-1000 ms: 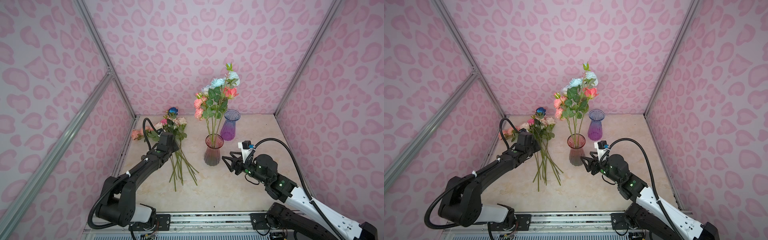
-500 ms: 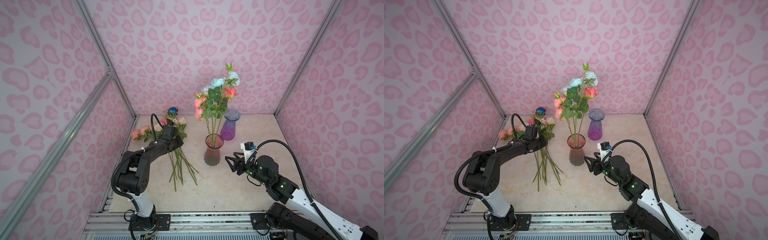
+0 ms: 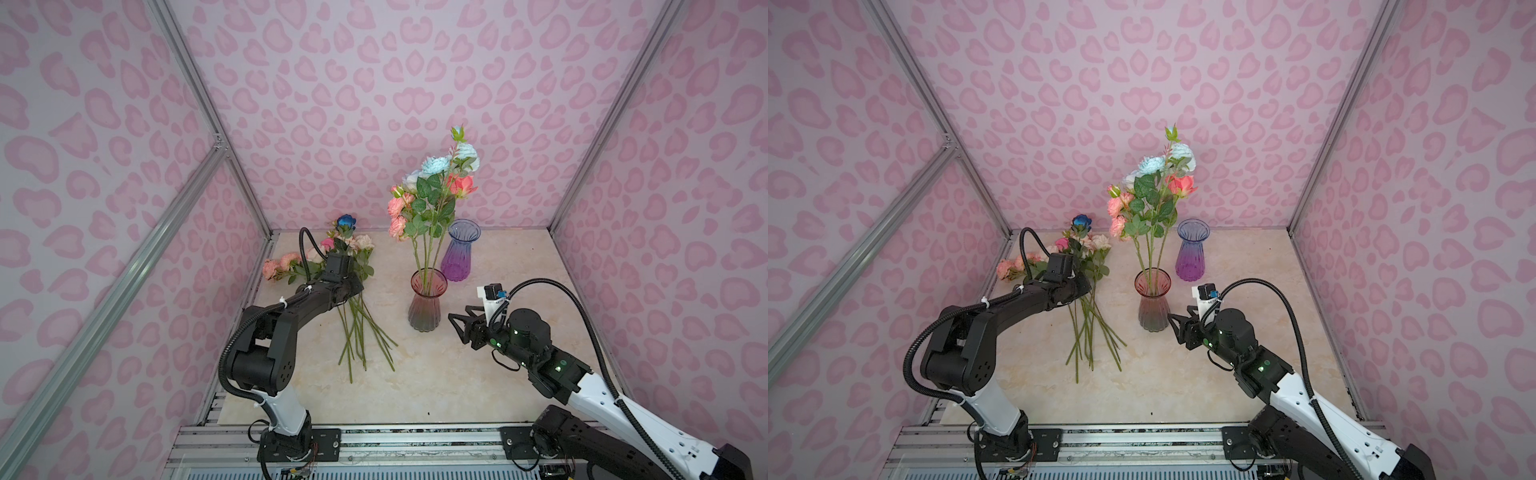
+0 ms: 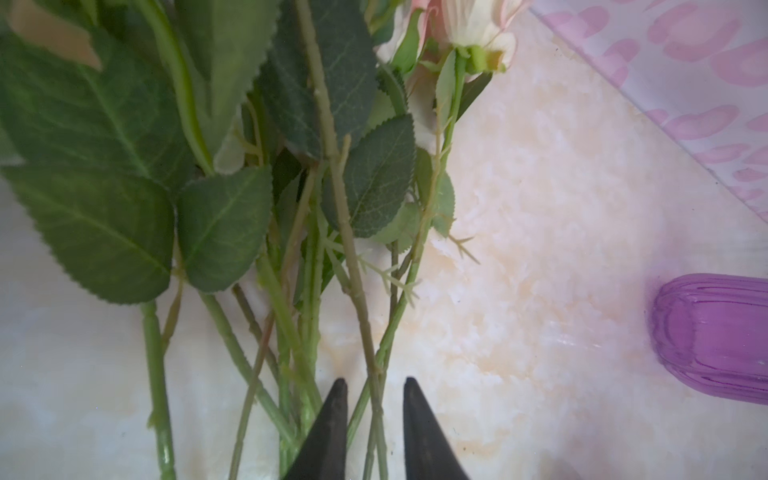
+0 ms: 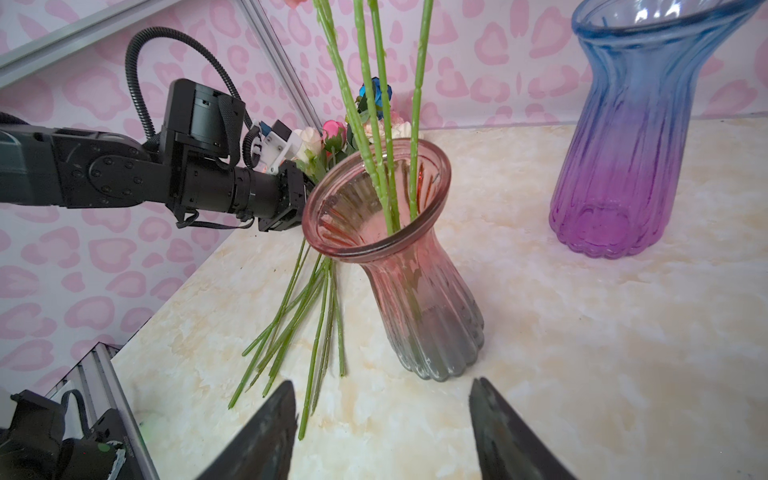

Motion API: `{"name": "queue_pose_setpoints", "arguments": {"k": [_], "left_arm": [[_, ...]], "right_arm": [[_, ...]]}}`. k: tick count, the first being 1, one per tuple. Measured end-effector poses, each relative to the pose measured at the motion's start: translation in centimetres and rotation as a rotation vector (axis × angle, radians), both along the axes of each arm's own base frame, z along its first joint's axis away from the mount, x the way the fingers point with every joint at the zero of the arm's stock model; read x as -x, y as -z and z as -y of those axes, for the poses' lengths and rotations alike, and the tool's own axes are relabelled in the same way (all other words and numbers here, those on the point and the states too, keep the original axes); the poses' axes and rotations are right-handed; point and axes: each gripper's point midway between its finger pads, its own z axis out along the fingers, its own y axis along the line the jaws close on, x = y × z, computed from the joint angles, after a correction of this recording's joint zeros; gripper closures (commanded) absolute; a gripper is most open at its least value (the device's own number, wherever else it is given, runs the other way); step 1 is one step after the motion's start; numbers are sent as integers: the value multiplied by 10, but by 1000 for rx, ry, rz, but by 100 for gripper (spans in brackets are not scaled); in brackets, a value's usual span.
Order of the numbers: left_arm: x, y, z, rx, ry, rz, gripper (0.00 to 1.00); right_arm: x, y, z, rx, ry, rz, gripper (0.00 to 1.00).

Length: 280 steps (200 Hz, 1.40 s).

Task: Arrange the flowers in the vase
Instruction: 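Close the left gripper on a pink rose stem in the bunch, then lift the single pink rose upward out of the bunch with the left gripper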

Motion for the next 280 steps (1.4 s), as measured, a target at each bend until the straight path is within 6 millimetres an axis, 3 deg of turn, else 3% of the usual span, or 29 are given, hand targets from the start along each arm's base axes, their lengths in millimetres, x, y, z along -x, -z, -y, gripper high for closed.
{"name": "queue_pose_setpoints", "arguments": {"k": [51, 80, 100, 128, 177, 239, 280], "left_arm": [[-8, 22, 0, -36, 10, -41, 78], [-9, 30, 2, -45, 9, -53, 90], [-13, 26, 7, -42, 11, -42, 97], [-13, 14, 15, -48, 43, -17, 97], [3, -48, 28, -35, 108, 109, 97], [39, -131, 23, 9, 142, 294, 97], [64, -205, 27, 72, 183, 478, 97]], "right_arm": [[-2, -5, -5, -10, -12, 1, 33], [-4, -5, -5, -9, -10, 0, 33], [-5, -1, -6, -3, -10, -7, 33], [-6, -5, -8, -9, -13, -3, 33], [-8, -10, -9, -15, -15, 4, 33], [-7, -21, -9, -37, -16, 20, 33], [-6, -26, -12, -75, -23, 15, 33]]}}
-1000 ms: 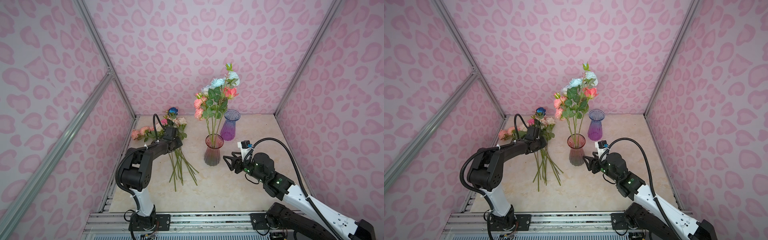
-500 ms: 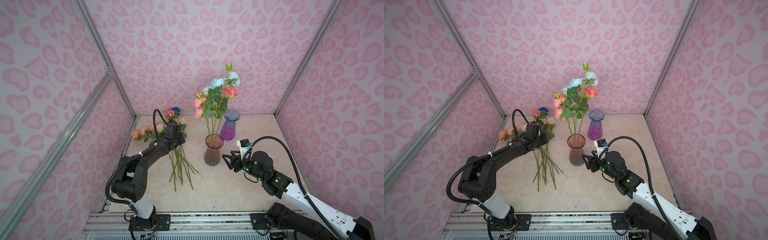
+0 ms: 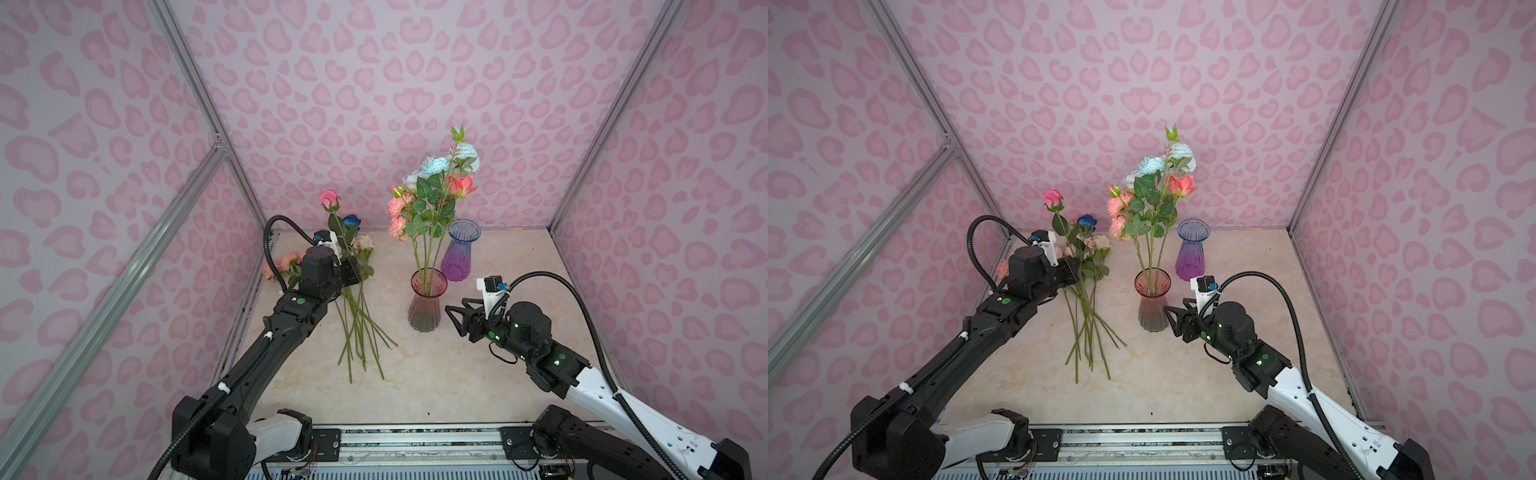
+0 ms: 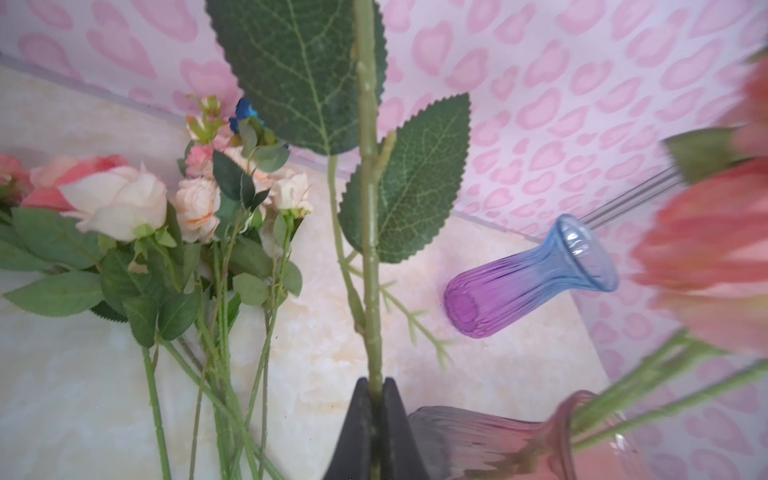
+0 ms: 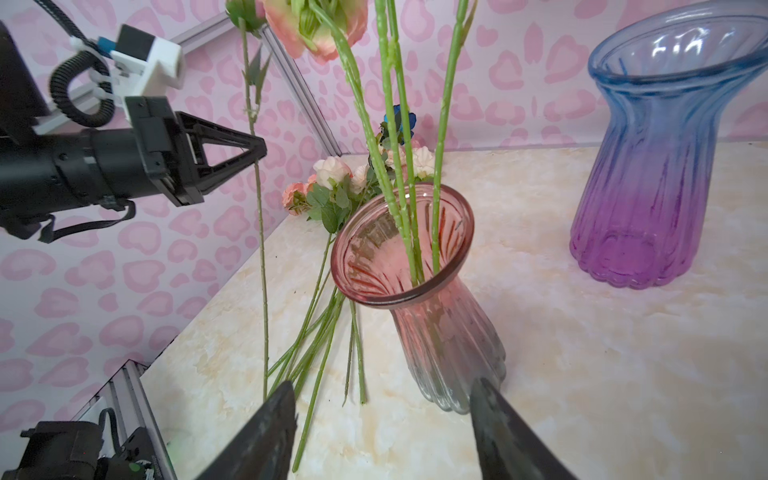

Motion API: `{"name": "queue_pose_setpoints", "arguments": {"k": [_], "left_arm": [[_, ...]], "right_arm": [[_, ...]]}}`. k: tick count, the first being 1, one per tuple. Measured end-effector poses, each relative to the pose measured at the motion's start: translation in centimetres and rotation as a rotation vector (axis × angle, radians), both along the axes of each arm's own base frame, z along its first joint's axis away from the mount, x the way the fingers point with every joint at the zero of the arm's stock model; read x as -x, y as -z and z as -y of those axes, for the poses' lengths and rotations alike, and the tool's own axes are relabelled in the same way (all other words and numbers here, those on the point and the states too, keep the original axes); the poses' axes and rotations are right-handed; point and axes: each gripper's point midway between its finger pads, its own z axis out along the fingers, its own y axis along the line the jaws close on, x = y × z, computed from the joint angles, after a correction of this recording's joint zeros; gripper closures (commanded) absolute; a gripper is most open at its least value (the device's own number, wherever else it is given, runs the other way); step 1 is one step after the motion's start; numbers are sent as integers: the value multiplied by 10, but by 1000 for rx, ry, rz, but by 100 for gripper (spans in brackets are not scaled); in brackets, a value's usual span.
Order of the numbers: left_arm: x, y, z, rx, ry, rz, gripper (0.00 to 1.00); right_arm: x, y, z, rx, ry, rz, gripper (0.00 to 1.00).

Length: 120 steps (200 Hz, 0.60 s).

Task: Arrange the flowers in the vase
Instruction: 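Lift the single pink rose upward out of the bunch with the left gripper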

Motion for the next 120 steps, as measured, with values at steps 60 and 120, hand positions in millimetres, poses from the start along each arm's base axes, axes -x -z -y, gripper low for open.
{"name": "queue_pose_setpoints", "arguments": {"k": [60, 120], "left_arm": [[62, -102, -1, 42, 96, 317, 97], [106, -169, -3, 101, 161, 570, 97]], "right_arm": [[7, -1, -11, -28, -68, -21, 33], [10, -22, -23, -74, -121, -3, 32]]}}
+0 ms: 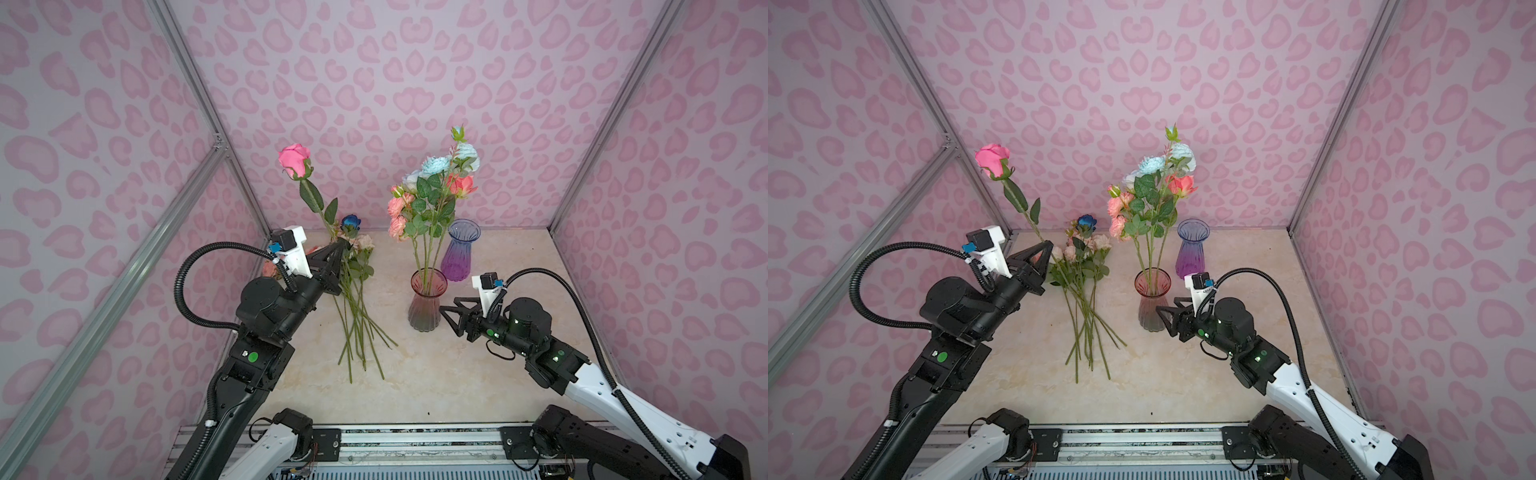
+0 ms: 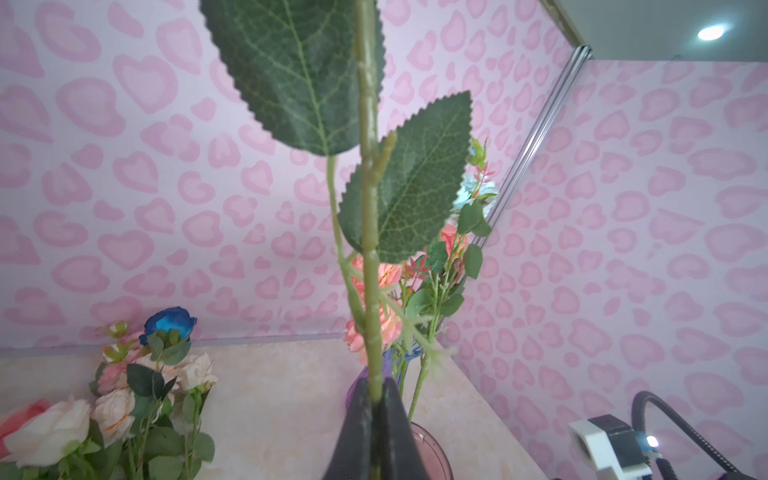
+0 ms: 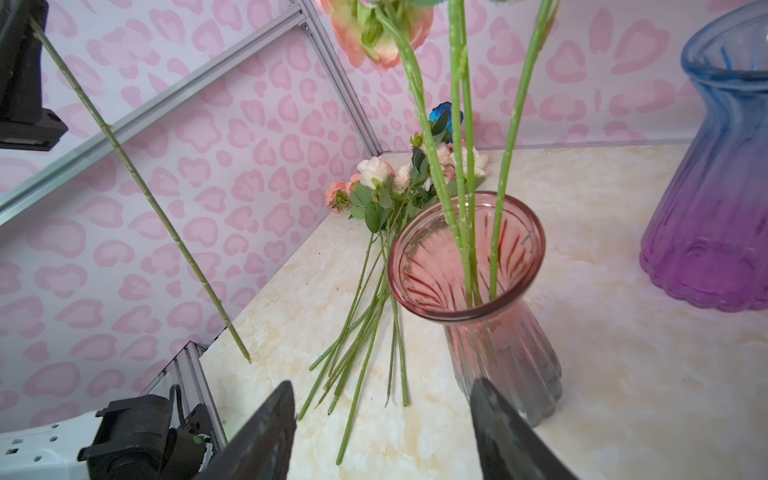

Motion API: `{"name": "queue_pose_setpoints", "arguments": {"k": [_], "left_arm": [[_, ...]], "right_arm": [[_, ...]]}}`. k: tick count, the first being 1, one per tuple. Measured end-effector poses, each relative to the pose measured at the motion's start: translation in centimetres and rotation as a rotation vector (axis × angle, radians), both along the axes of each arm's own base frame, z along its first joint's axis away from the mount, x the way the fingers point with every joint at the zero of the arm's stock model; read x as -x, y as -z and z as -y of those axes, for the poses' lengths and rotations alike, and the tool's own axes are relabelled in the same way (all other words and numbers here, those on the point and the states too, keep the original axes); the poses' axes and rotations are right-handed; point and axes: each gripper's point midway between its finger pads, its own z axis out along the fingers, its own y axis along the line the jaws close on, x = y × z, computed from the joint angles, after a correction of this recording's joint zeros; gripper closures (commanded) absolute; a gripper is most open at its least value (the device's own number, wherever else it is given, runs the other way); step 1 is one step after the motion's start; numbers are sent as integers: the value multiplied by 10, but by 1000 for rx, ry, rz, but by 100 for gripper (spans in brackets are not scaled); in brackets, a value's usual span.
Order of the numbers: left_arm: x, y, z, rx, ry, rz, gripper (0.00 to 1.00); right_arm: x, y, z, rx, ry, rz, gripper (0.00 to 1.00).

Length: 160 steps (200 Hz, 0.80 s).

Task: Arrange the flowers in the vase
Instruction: 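Lift the single pink rose upward out of the bunch with the left gripper, then carry the pink rose over the pink-grey vase and lower its stem in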

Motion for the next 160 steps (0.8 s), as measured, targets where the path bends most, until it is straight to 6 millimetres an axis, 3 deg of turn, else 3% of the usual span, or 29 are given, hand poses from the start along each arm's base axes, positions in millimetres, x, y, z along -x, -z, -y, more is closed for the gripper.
{"name": "queue_pose_setpoints", "arguments": {"k": [51, 102, 160], "left_arm": [[9, -36, 19, 74, 80, 165, 97], [7, -59, 63, 82, 141, 280, 97], [-19, -65, 111, 35, 156, 339, 97]], "right_arm": [[18, -19, -20, -21, -98, 39, 33], [15, -32, 9, -3, 29, 108, 33], [2, -20, 36, 63, 133, 98, 33]]}}
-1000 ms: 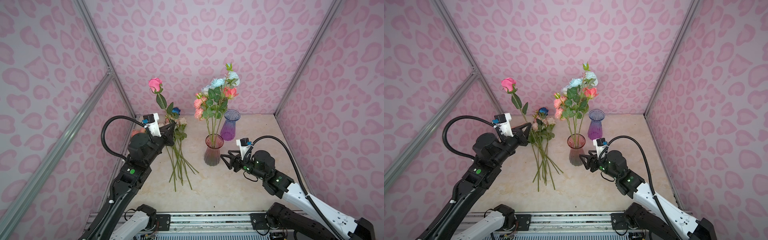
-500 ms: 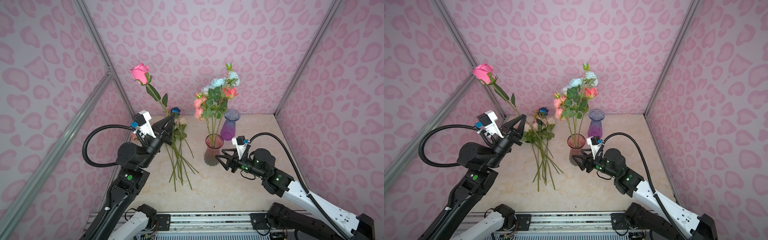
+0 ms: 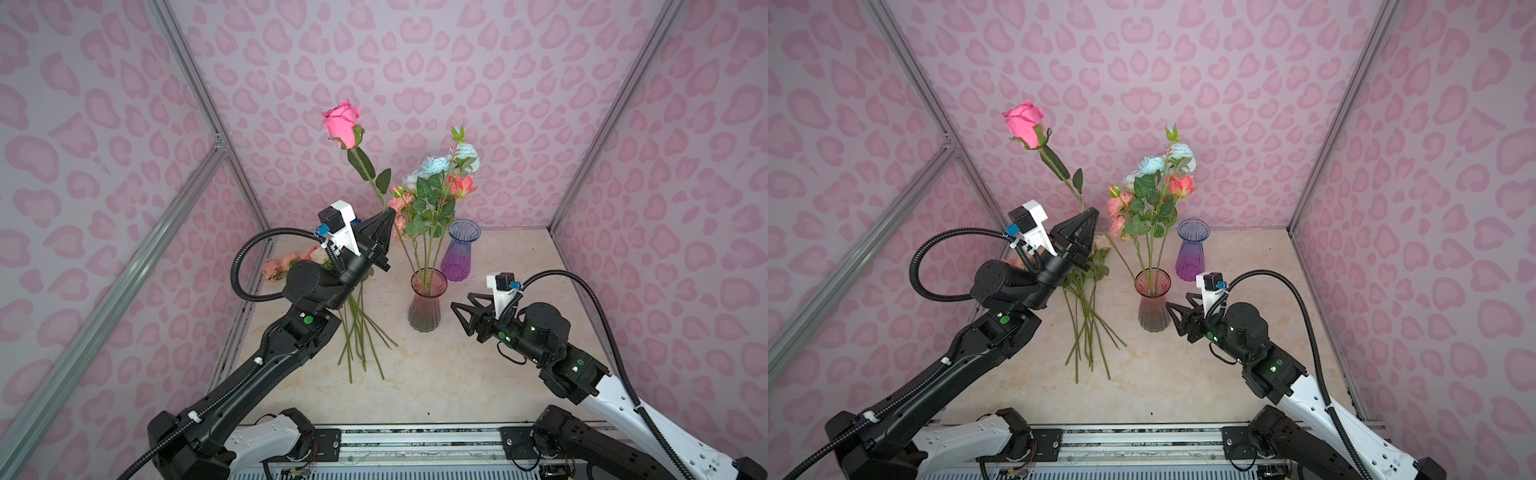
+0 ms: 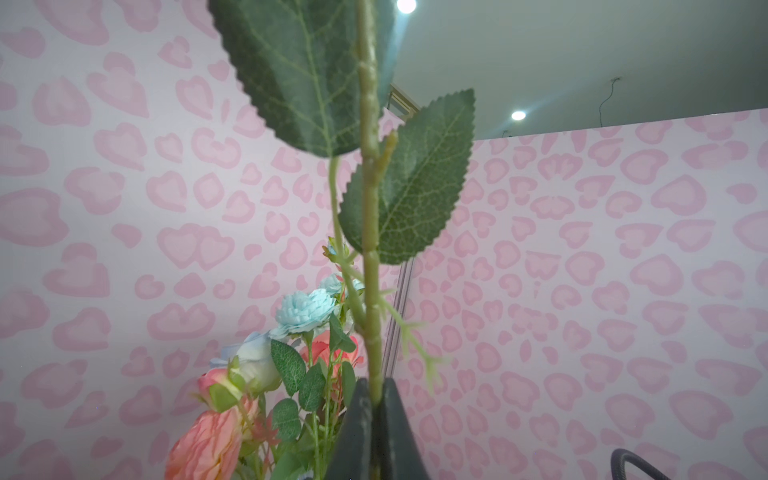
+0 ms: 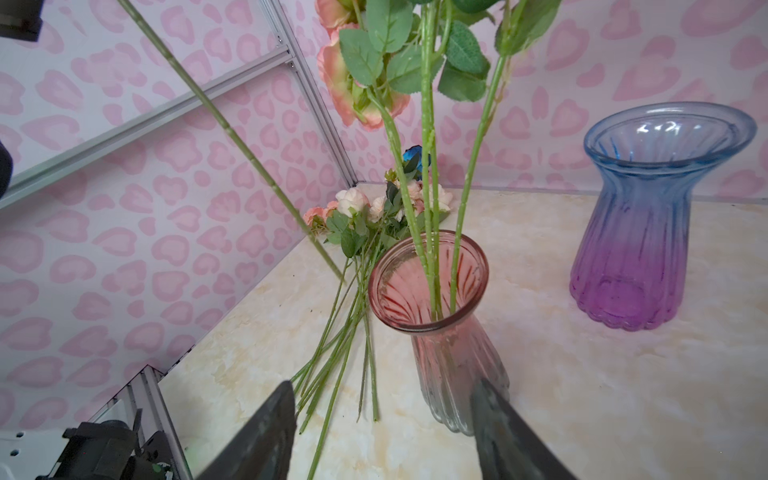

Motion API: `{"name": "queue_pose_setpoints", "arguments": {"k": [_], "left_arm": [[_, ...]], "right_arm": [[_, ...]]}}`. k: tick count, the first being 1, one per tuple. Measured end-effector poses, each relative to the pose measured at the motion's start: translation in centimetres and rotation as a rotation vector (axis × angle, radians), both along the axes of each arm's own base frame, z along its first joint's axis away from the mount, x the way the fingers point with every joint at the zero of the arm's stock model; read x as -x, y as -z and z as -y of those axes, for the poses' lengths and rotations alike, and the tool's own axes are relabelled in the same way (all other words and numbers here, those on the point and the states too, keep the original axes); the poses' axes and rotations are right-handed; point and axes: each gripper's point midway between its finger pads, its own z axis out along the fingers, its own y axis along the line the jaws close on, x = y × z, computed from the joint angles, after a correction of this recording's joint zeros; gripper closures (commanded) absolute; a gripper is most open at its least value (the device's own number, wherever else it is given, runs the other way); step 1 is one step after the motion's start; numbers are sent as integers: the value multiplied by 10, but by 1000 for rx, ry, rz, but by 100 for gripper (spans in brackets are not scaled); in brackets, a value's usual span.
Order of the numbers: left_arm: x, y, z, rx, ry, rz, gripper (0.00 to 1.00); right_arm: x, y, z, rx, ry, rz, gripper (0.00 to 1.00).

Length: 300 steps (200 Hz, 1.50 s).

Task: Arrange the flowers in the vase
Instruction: 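Carry the pink rose over the pink-grey vase and lower its stem in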

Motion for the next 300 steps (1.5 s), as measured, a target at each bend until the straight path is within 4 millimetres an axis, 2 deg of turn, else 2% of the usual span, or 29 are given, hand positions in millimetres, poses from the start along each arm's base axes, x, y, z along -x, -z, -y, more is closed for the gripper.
{"name": "queue_pose_setpoints", "arguments": {"k": [21, 44, 84, 120, 137, 185, 220, 235, 269, 285, 288, 300], "left_arm": [[-11, 4, 21, -41, 3, 11, 97], [-24, 22, 40, -92, -6, 0, 97], [-43, 79, 56, -179, -31, -86, 97], [-41, 124, 68, -242, -8, -154, 97], [-40, 133, 70, -248, -4, -173, 96], [-38, 150, 75, -270, -16, -206, 94], [-39, 178, 90, -335, 1, -252, 87], [-39, 189, 96, -370, 6, -280, 80], [-37, 191, 103, -417, 0, -297, 68], [-38, 195, 102, -441, -16, -316, 65], [-38, 197, 101, -447, -18, -321, 61], [-36, 202, 96, -472, -31, -345, 56]], "right_arm": [[-3, 9, 8, 7, 23, -13, 33], [-2, 18, 12, 6, 32, -30, 33], [-2, 20, 20, -1, 51, -30, 32], [-4, 35, 18, 7, 45, -66, 32], [-4, 42, 15, 10, 37, -87, 32], [-13, 37, 1, -18, 5, -95, 32], [-14, 31, -1, -26, -4, -85, 32], [-14, 31, -1, -25, -4, -84, 33], [-13, 30, 0, -28, -1, -81, 33], [-11, 27, 2, -34, -1, -73, 32], [-10, 26, 3, -35, -1, -71, 32], [-8, 24, 5, -36, 4, -66, 32]]}}
